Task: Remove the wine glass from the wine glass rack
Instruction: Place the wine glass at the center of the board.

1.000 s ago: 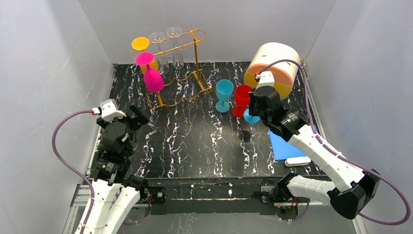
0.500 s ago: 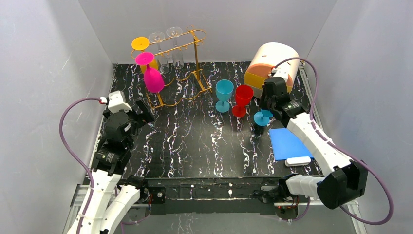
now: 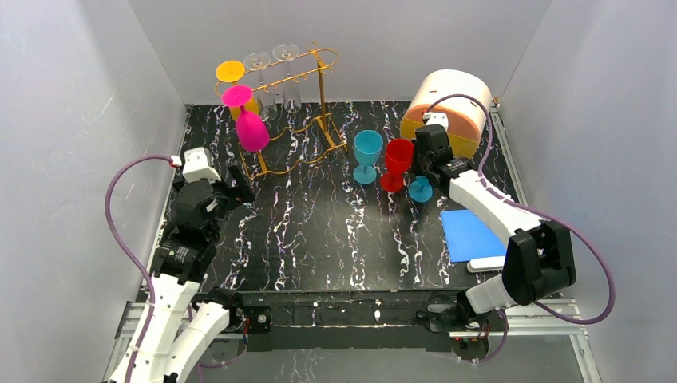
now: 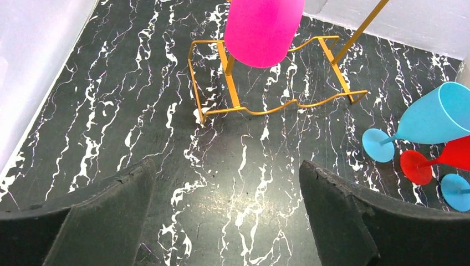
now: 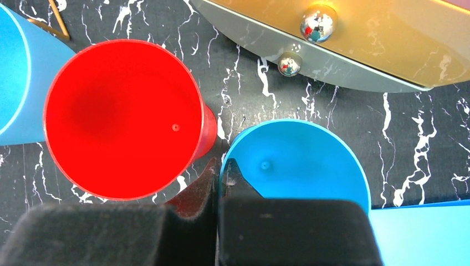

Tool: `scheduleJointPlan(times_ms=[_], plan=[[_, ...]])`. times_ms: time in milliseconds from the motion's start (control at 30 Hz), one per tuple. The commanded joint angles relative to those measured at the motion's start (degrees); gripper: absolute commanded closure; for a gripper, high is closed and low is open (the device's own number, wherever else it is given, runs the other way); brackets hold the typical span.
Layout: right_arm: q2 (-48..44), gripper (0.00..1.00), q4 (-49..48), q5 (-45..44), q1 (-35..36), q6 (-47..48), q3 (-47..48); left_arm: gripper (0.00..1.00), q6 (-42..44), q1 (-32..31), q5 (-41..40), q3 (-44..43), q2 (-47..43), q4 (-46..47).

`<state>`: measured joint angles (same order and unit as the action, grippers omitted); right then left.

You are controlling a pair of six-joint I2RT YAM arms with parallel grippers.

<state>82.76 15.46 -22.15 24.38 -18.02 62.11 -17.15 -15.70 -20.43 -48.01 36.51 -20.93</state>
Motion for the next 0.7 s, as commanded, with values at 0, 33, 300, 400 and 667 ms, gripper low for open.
scheduleJointPlan(times_ms=[0,33,300,400,667], plan=[[0.8,0.99,-3.8,0.0,-0.4,-1.1,0.6,0.02,1.0,0.2,-0.3,-2.7,0.4,-0.6],[0.9,0.99,-3.3,0.3,-0.4,-1.2,0.6,0.02,1.1,0.2,-0.3,-2.7,0.3,-0.6],[1.1,0.88,-1.1,0.5,-0.6,-1.7,0.5,0.02,1.3,0.2,0.1,-2.8,0.4,-0.8],[1.5,0.86,-0.1,0.9,-0.7,-1.8,1.1,0.02,0.7,0.2,0.7,-3.7,1.4,-0.8],[1.6,0.77,2.2,1.0,-1.0,-1.8,2.9,0.02,0.4,0.2,1.5,-3.8,1.9,-2.1]])
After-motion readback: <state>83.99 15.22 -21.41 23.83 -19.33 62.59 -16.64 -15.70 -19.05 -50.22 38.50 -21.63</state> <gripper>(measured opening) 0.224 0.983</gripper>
